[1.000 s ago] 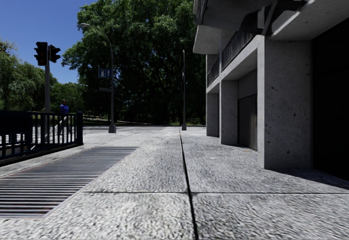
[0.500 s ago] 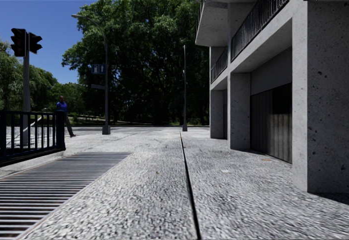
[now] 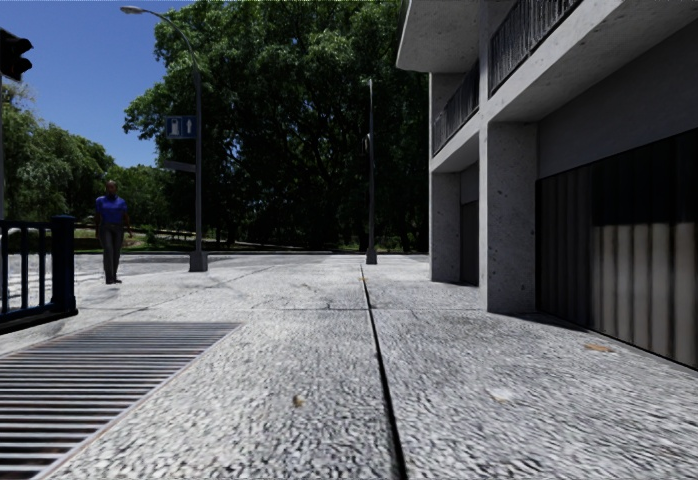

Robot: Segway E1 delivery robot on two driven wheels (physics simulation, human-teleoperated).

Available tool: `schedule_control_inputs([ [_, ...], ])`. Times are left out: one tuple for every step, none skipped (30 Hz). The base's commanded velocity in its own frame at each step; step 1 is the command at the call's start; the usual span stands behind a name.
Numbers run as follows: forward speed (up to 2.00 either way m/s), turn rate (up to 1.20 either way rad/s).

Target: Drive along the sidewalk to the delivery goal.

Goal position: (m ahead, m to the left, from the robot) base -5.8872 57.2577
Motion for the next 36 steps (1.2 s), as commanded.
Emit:
schedule_control_inputs([
  [2.00, 0.00],
  [2.00, 0.00],
  [2.00, 0.00],
  [2.00, 0.00],
  [2.00, 0.00],
  [2.00, 0.00],
  [2.00, 0.00],
  [2.00, 0.00],
  [2.00, 0.00],
  [2.00, 0.00],
  [2.00, 0.00],
  [2.00, 0.00],
  [2.00, 0.00],
  [2.00, 0.00],
  [2.00, 0.00],
  [2.00, 0.00],
  [2.00, 0.00],
  [2.00, 0.00],
  [2.00, 0.00],
  [2.00, 0.00],
  [2.00, 0.00],
  [2.00, 0.00],
  [2.00, 0.00],
  [2.00, 0.00],
  [2.00, 0.00],
  [2.00, 0.00],
  [2.00, 0.00],
  [2.00, 0.00],
  [2.00, 0.00],
  [2.00, 0.00],
  [2.00, 0.00],
  [2.00, 0.00],
  [2.00, 0.00],
  [2.00, 0.00],
  [1.63, 0.17],
  [1.63, 0.17],
])
